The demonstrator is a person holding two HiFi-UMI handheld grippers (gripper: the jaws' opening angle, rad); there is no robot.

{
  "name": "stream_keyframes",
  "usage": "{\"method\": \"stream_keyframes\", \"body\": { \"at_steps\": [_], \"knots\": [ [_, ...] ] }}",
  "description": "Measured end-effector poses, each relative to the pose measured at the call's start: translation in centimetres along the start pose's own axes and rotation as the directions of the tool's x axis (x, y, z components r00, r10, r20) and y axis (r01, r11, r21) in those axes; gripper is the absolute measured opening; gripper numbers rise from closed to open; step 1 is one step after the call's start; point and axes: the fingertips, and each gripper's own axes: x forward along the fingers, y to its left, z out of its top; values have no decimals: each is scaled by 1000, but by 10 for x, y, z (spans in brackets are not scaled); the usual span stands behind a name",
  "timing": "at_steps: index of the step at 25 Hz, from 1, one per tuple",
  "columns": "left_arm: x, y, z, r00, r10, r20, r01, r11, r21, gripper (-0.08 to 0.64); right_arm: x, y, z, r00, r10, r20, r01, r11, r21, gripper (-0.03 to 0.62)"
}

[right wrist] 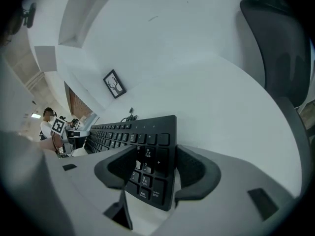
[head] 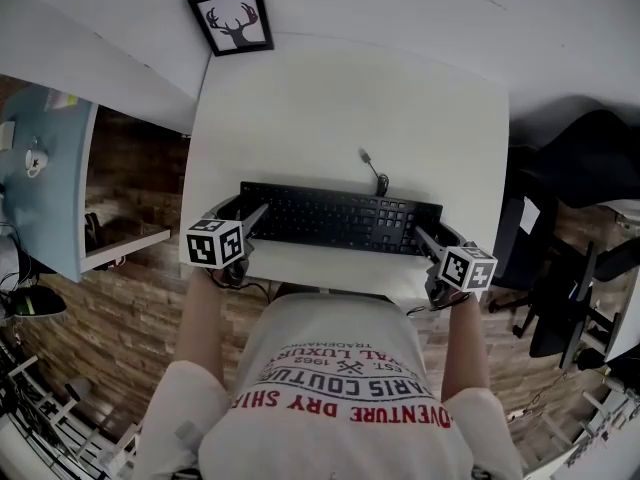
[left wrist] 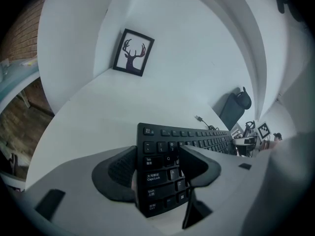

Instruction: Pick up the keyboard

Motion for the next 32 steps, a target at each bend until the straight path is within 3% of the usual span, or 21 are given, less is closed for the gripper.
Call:
{"method": "stream_keyframes", "body": {
  "at_steps": [6, 19, 32],
  "knots": [
    [1, 2, 0, 1000, -24, 2, 24, 1000, -19, 278, 1, 0, 1, 1000, -7, 9, 7, 1000, 10, 253],
    [-14, -15, 7, 999, -25, 33, 24, 999, 37, 276, -22, 5, 8, 997, -31, 64, 32, 999, -17, 253],
    [-66, -51, 76, 981, -53, 186, 19, 983, 180, 276, -75, 36, 52, 973, -27, 229, 36, 999, -37, 253]
  ]
}}
